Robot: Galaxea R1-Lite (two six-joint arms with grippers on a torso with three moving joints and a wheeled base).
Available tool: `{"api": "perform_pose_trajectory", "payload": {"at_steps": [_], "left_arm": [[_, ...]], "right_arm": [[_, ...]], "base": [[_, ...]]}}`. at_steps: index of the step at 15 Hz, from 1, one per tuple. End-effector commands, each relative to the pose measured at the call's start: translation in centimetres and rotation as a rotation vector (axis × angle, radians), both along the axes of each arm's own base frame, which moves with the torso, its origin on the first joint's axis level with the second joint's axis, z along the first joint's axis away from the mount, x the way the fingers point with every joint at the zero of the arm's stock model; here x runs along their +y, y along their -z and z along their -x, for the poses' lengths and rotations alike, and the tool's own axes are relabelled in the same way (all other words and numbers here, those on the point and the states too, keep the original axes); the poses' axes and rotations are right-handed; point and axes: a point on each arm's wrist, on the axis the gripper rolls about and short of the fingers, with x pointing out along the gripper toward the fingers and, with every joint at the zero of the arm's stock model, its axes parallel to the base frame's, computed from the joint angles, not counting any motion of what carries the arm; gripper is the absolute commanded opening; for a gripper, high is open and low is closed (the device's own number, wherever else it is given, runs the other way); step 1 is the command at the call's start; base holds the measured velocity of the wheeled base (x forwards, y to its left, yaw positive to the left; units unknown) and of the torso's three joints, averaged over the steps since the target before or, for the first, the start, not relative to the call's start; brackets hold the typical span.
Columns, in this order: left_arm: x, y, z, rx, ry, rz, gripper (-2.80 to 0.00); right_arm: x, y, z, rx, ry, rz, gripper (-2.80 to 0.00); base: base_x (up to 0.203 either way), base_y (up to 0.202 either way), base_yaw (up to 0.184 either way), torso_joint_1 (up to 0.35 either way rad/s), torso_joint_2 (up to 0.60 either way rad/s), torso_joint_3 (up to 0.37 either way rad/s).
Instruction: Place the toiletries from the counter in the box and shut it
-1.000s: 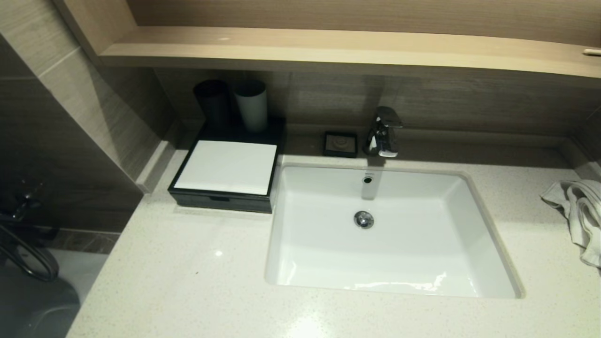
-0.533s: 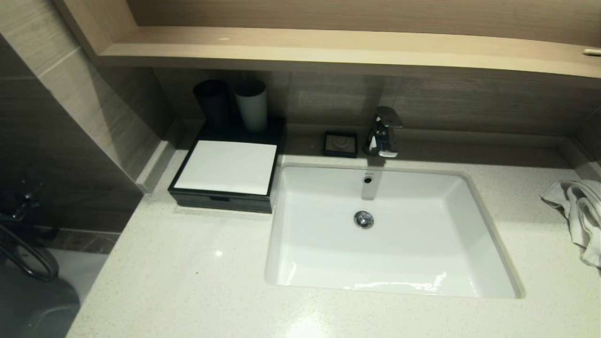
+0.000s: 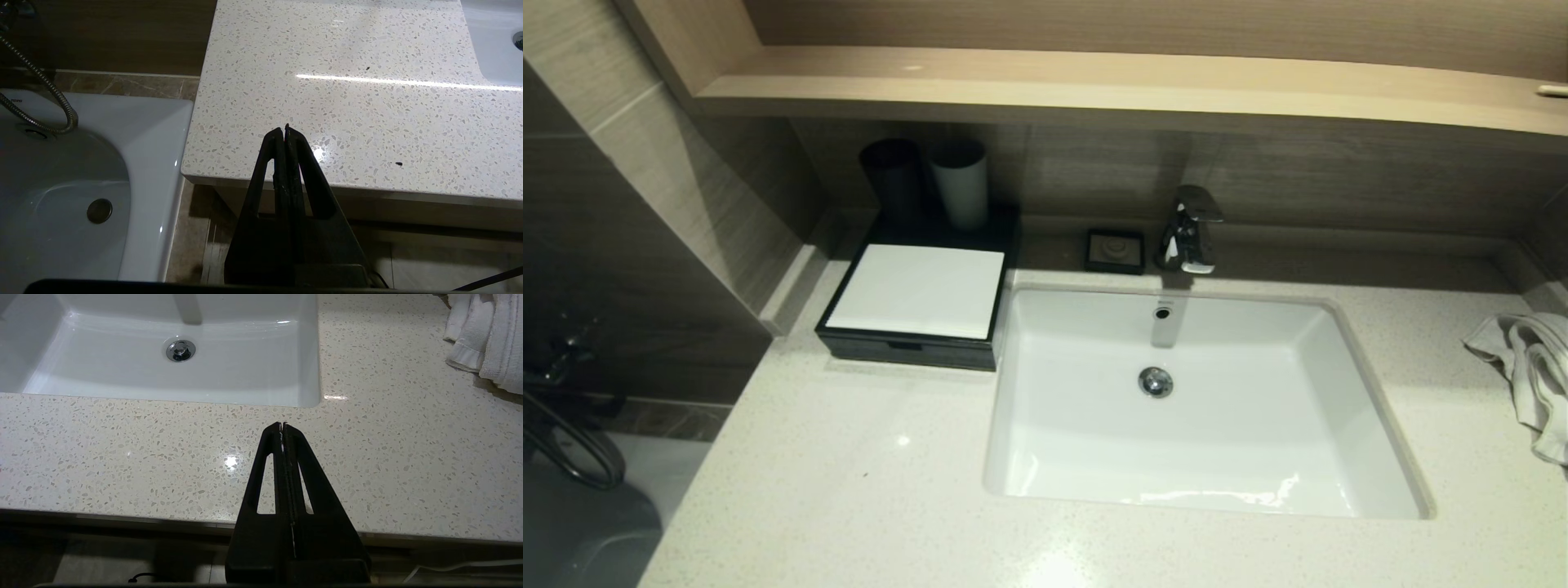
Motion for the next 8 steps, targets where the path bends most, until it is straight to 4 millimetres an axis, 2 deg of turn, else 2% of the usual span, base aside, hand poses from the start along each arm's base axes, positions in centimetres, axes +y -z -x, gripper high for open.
{"api": "perform_pose_trajectory", "payload": {"at_steps": [1,8], "left_arm": [[0.0,-0.01,-0.02,0.003,0.0,0.001,-2.8],[0.0,-0.01,-0.01,0.001,-0.002,0.001,-2.8]], "right_arm": [[0.0,0.0,0.0,0.0,-0.001,0.001,-2.8],[0.0,0.0,0.0,0.0,-0.001,0.001,-2.8]], "base": [[0.0,0.0,0.0,0.0,0.0,0.0],[0.0,0.0,0.0,0.0,0.0,0.0]]}}
